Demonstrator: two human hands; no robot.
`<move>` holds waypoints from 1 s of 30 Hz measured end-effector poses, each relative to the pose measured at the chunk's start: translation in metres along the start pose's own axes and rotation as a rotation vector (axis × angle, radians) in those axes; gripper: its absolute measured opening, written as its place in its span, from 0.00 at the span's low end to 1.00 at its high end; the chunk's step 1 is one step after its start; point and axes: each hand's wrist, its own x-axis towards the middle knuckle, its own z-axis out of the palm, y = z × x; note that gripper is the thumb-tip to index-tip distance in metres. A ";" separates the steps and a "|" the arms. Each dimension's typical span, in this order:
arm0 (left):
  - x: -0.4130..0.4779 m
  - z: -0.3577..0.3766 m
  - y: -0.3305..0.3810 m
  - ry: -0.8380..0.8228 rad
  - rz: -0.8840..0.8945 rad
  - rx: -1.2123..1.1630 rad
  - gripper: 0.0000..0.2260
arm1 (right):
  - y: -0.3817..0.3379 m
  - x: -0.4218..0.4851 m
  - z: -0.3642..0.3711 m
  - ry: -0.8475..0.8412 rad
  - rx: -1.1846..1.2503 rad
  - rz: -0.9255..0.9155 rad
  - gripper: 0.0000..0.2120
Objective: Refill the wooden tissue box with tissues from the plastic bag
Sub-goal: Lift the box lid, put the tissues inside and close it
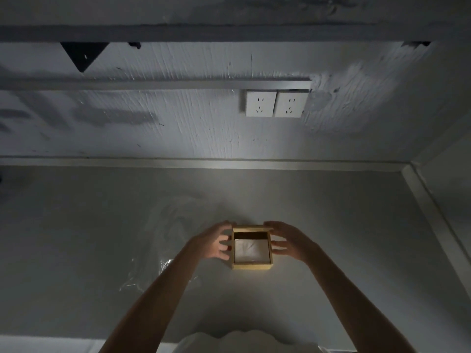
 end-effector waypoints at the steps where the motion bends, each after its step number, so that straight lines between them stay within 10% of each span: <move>1: 0.000 0.002 -0.010 0.038 0.040 -0.012 0.25 | 0.009 -0.005 -0.004 -0.036 0.018 -0.053 0.39; 3: 0.001 0.007 -0.034 0.127 0.083 0.025 0.27 | 0.028 -0.011 -0.004 -0.037 -0.057 -0.085 0.49; 7: 0.010 0.021 -0.070 0.211 0.270 0.243 0.05 | 0.061 0.000 0.022 0.195 -0.251 -0.161 0.24; 17: 0.019 0.046 -0.069 0.490 0.431 0.567 0.10 | 0.076 0.015 0.032 0.503 -0.507 -0.254 0.20; 30: 0.061 0.078 0.008 0.470 0.433 0.806 0.14 | 0.006 0.049 -0.009 0.602 -0.606 -0.288 0.22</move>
